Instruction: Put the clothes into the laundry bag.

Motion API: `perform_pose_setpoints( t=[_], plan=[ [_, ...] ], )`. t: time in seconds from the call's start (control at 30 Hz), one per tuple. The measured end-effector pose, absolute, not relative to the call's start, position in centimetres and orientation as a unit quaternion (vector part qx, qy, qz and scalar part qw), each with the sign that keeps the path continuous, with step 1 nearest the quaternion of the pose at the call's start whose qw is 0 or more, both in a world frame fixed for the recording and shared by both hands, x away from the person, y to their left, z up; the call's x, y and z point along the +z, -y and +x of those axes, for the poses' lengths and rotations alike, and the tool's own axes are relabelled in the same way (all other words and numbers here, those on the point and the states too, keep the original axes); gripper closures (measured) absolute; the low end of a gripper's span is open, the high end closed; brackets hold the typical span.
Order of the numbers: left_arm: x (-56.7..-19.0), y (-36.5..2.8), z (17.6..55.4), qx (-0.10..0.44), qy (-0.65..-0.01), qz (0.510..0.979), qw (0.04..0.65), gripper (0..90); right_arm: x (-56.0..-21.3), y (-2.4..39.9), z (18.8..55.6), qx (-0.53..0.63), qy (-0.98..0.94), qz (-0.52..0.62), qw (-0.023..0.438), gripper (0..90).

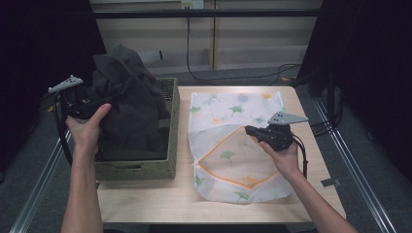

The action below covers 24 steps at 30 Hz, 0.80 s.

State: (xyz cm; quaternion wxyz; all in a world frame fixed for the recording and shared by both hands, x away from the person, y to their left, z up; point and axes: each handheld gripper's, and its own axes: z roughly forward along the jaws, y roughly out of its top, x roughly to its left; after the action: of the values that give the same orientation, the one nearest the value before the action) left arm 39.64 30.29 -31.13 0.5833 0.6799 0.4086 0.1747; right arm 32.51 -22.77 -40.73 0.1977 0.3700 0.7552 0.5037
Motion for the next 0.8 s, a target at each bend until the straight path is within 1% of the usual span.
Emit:
perform_pose_setpoints(
  t=[0.1, 0.47, 0.8],
  plan=[
    [-30.4, -30.2, 39.3, 0.180, -0.407, 0.670, 0.594, 57.3, -40.7, 22.8, 32.5, 0.505, -0.756, 0.368, 0.196, 90.0],
    [-27.8, -30.2, 39.0, 0.188, -0.385, 0.666, 0.611, 57.3, -40.7, 22.7, 32.5, 0.503, -0.756, 0.369, 0.197, 90.0],
    [-25.2, -29.9, 38.4, 0.206, -0.367, 0.658, 0.624, 57.3, -40.7, 22.7, 32.5, 0.505, -0.755, 0.368, 0.198, 90.0]
  ],
)
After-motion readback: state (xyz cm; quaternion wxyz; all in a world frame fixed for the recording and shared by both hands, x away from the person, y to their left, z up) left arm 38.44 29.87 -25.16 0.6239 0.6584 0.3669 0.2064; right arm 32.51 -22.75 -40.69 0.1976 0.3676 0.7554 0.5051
